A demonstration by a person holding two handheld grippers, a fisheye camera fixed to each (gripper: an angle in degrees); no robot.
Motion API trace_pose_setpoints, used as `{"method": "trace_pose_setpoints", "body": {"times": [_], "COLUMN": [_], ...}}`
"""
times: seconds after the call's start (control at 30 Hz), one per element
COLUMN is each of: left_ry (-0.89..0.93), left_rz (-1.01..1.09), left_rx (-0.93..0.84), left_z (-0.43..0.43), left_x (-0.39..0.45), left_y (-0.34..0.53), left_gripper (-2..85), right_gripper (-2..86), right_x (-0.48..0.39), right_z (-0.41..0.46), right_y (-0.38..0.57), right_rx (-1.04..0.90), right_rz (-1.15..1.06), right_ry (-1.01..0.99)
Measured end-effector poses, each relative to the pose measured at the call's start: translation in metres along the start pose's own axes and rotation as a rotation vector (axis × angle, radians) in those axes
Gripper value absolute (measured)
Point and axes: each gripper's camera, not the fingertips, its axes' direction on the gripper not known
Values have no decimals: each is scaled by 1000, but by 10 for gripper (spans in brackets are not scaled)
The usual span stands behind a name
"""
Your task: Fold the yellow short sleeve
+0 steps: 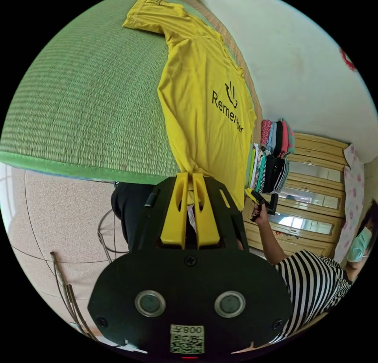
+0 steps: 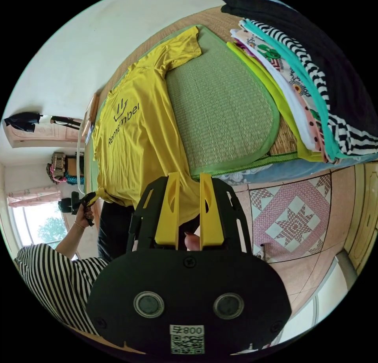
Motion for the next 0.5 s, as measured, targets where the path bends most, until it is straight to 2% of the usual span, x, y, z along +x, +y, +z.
{"method": "trace_pose_setpoints", "body": {"times": [0.27,0.5], "left_ry": [49,83], "left_rz": [-10,-8], "left_rx": [93,126], "left_z": [-4,-8], "left_x": [-14,-30], "left_y": [16,17], "left_gripper": [18,17], "right_gripper": [70,15], "right_x": [2,-8], "right_z": [26,8], "right_y": [14,22], "right_rx": [-38,-68], "right_rz": [-7,-70], "right_ry": [65,3]}}
